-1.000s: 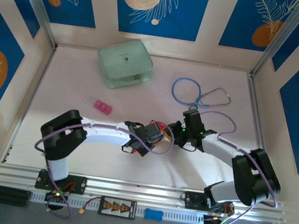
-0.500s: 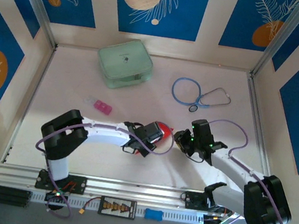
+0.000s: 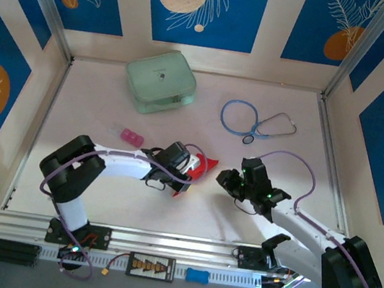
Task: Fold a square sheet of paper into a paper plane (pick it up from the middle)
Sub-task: Perform the fifth fold on the wing at the bottom-center of the table.
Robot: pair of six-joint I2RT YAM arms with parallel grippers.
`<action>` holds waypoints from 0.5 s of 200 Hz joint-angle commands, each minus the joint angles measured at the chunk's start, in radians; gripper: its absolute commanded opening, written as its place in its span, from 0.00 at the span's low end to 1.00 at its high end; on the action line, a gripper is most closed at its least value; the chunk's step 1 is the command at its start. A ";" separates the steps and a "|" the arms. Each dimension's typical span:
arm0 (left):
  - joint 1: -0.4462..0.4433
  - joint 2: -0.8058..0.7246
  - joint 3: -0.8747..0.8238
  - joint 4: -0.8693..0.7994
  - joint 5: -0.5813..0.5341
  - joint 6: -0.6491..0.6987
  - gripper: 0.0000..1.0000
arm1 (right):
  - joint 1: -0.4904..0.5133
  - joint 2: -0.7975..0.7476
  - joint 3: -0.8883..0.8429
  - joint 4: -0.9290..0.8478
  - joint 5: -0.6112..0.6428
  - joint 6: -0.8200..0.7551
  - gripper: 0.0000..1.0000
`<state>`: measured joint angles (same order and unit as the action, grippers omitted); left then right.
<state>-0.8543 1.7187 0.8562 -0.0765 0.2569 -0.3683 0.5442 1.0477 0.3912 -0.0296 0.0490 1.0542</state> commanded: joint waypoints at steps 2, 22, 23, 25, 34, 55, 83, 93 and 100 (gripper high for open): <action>0.032 0.006 -0.031 0.067 0.143 -0.044 0.00 | 0.009 0.018 -0.023 0.084 -0.077 -0.035 0.26; 0.053 0.019 -0.034 0.087 0.195 -0.057 0.00 | 0.011 0.047 -0.021 0.120 -0.118 -0.051 0.25; 0.055 0.020 -0.034 0.087 0.196 -0.058 0.00 | 0.011 0.048 -0.020 0.122 -0.121 -0.053 0.25; 0.056 0.021 -0.034 0.088 0.201 -0.059 0.00 | 0.011 0.051 -0.019 0.126 -0.126 -0.055 0.25; 0.062 0.026 -0.037 0.097 0.217 -0.064 0.00 | 0.013 0.069 -0.015 0.145 -0.149 -0.066 0.24; 0.080 0.038 -0.040 0.111 0.257 -0.075 0.00 | 0.021 0.119 0.005 0.181 -0.195 -0.095 0.24; 0.102 0.056 -0.040 0.124 0.300 -0.091 0.00 | 0.038 0.205 0.045 0.214 -0.245 -0.125 0.22; 0.106 0.064 -0.042 0.126 0.306 -0.097 0.00 | 0.044 0.235 0.058 0.226 -0.256 -0.127 0.22; 0.111 0.069 -0.044 0.131 0.310 -0.103 0.00 | 0.048 0.256 0.068 0.239 -0.267 -0.128 0.21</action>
<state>-0.7624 1.7634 0.8310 0.0246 0.5014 -0.4465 0.5770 1.2530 0.4091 0.1474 -0.1444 0.9676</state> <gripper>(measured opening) 0.064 0.217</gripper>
